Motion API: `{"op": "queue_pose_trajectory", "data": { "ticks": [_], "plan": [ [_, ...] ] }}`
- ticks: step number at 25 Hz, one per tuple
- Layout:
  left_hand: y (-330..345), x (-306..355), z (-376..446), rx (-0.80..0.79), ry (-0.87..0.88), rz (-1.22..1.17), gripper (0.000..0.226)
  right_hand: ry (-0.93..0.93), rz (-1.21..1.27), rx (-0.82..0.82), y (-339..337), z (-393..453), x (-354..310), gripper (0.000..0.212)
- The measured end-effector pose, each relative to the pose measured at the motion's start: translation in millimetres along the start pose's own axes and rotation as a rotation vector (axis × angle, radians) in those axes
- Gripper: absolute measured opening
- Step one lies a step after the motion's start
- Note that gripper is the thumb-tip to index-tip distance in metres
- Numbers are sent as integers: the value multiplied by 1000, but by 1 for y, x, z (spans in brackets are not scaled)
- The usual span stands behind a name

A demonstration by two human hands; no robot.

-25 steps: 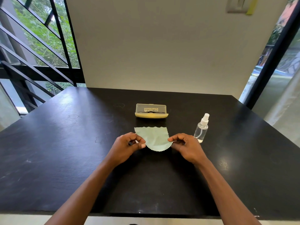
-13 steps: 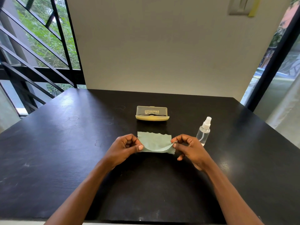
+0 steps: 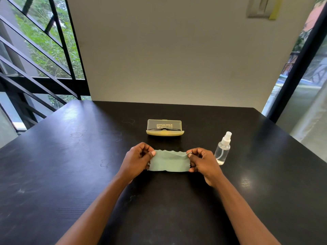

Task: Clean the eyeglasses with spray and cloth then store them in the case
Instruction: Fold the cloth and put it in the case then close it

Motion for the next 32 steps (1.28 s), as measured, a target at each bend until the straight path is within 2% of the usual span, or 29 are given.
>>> {"op": "queue_pose_trajectory", "data": {
  "ticks": [6, 15, 19, 29, 32],
  "plan": [
    [1, -6, 16, 110, -35, 107, 11, 56, -127, 89, 6, 10, 1, 12],
    [3, -10, 30, 205, 3, 280, 8, 46, -299, 157, 10, 18, -8, 11],
    [4, -7, 30, 250, 73, 355, 11, -13, -323, 216, 10, 15, -10, 11],
    [13, -4, 31, 212, -8, 616, 11, -90, -610, 230, 15, 22, -20, 16],
    [10, -2, 33, 214, -49, 642, 15, -68, -583, 229, 10, 24, -18, 9]
  ]
}}
Point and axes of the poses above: each hand's wrist, its own z-axis towards the middle knuckle, its own y-axis out of the palm, x = y × z, the point moved 6 cm from there along z, towards the middle knuckle, and after that the axes turned 12 degrees about -z, right-handed, at the moved point
